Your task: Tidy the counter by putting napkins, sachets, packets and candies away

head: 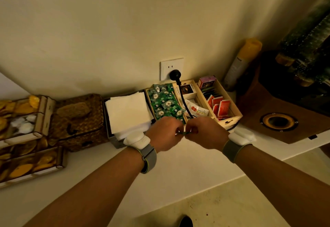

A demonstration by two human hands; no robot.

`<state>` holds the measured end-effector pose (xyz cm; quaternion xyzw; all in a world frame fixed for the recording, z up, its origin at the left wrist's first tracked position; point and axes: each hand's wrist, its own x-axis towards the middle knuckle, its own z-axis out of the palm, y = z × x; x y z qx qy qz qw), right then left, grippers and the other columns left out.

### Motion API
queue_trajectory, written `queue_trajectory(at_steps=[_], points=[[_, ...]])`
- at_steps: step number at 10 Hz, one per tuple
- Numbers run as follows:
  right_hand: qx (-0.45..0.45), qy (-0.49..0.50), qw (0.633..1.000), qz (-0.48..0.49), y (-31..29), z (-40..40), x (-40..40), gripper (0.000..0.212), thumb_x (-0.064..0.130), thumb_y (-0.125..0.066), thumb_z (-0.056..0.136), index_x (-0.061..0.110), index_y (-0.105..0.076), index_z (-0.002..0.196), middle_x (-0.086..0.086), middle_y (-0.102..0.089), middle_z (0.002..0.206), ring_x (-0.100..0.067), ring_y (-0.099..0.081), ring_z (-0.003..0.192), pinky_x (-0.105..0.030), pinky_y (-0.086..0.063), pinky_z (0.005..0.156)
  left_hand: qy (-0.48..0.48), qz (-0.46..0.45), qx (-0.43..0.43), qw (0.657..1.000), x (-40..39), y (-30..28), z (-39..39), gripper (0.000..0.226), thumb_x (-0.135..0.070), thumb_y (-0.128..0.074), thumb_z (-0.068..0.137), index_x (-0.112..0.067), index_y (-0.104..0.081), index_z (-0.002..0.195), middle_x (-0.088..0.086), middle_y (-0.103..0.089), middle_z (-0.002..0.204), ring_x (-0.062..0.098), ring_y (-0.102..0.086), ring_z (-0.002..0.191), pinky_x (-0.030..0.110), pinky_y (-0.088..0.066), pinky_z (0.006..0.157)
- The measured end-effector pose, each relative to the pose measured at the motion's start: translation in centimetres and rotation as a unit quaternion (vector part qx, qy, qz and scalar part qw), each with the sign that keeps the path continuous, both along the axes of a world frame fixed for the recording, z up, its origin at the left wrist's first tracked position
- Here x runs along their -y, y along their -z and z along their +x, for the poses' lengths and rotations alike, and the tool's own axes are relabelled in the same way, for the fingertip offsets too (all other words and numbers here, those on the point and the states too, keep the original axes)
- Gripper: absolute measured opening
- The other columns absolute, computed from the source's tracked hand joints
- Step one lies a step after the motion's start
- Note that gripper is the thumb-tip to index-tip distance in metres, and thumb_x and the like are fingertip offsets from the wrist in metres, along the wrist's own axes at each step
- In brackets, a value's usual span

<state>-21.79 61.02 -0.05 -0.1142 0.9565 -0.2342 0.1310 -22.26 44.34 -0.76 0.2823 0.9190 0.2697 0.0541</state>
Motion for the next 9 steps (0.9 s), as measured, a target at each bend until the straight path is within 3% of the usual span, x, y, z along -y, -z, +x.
queue_trajectory(at_steps=[2,5,7,9], points=[[-0.053,-0.032,0.998,-0.013,-2.7,-3.3,2.1,0.012,0.026,-0.069,0.082,0.019,-0.07,0.092,-0.001,-0.066,0.082,-0.016,-0.057,0.072,-0.031,-0.05,0.07,-0.051,-0.006,-0.017,0.999,2.2,-2.6,-2.6,0.011,-0.018,-0.06,0.084,-0.011,-0.068,0.085,0.012,-0.067,0.084,0.03,-0.06,0.077,0.044,-0.05,0.067],[-0.078,-0.047,0.996,-0.004,-3.0,-7.2,3.8,0.007,0.023,-0.071,0.08,0.018,-0.068,0.083,0.004,-0.057,0.07,-0.014,-0.052,0.066,-0.029,-0.044,0.063,-0.082,-0.032,-0.002,0.996,3.7,-3.1,-6.1,0.014,-0.02,-0.061,0.086,-0.011,-0.069,0.093,0.011,-0.069,0.092,0.03,-0.062,0.082,0.038,-0.051,0.071],[-0.058,-0.036,0.998,0.005,-2.7,-8.0,3.3,0.015,0.028,-0.069,0.081,0.02,-0.065,0.093,0.005,-0.058,0.074,-0.014,-0.057,0.069,-0.035,-0.054,0.069,-0.103,-0.015,-0.001,0.995,4.7,-2.8,-7.0,0.025,-0.027,-0.065,0.084,-0.015,-0.066,0.106,0.007,-0.07,0.097,0.024,-0.062,0.086,0.03,-0.046,0.07],[-0.053,-0.023,0.998,-0.008,-3.3,-7.6,2.6,0.02,0.031,-0.066,0.084,0.019,-0.064,0.1,0.008,-0.054,0.074,-0.009,-0.053,0.067,-0.03,-0.052,0.07,-0.139,0.014,-0.009,0.99,6.4,-3.6,-7.1,0.022,-0.031,-0.068,0.083,-0.018,-0.068,0.101,0.002,-0.069,0.088,0.016,-0.058,0.072,0.026,-0.046,0.064]])
